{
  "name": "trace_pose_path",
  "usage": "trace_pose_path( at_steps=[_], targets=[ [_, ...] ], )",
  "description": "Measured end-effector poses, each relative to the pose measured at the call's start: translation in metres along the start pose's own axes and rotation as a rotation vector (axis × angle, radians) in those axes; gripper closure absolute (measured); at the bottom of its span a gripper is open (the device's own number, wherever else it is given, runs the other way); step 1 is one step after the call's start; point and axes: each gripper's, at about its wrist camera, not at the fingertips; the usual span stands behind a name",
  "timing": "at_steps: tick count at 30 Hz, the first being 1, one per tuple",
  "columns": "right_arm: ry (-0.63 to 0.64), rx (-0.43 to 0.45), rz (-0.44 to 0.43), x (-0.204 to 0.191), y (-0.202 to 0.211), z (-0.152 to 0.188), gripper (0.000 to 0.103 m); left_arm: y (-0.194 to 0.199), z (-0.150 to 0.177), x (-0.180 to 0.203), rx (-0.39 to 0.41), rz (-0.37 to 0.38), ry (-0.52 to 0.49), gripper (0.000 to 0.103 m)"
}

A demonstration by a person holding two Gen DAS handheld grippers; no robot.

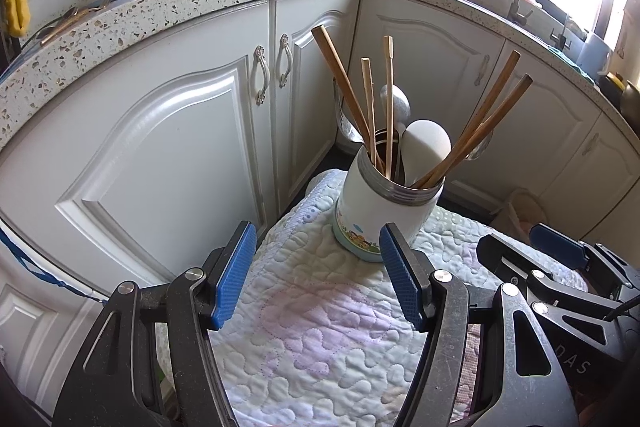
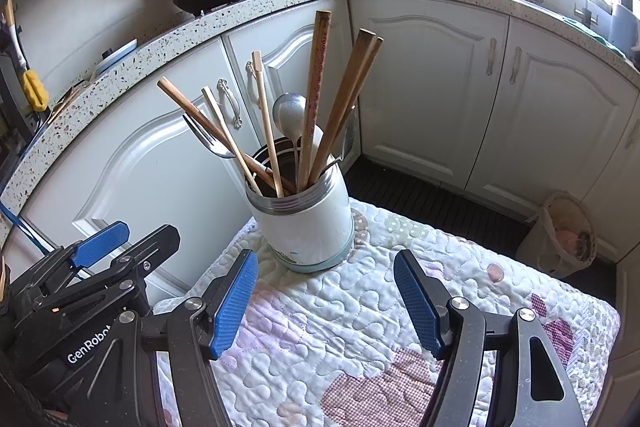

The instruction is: Organize utensils

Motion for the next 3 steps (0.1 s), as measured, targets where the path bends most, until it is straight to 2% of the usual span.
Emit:
trace_pose_path(
  at_steps=[3],
  targets=[
    [-0.014,0.017,-0.001,0.0115,0.0051,0.0075,0.035,0.0000,0.0010,0.0005,0.006,0.010,-0.003,0.039]
  ],
)
Point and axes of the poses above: each gripper's, at about its wrist camera, not at the fingertips, and y roughly against the way its jaws point, x to its right, z to its underside, and after that the axes turned 10 degrees about -z, right-handed
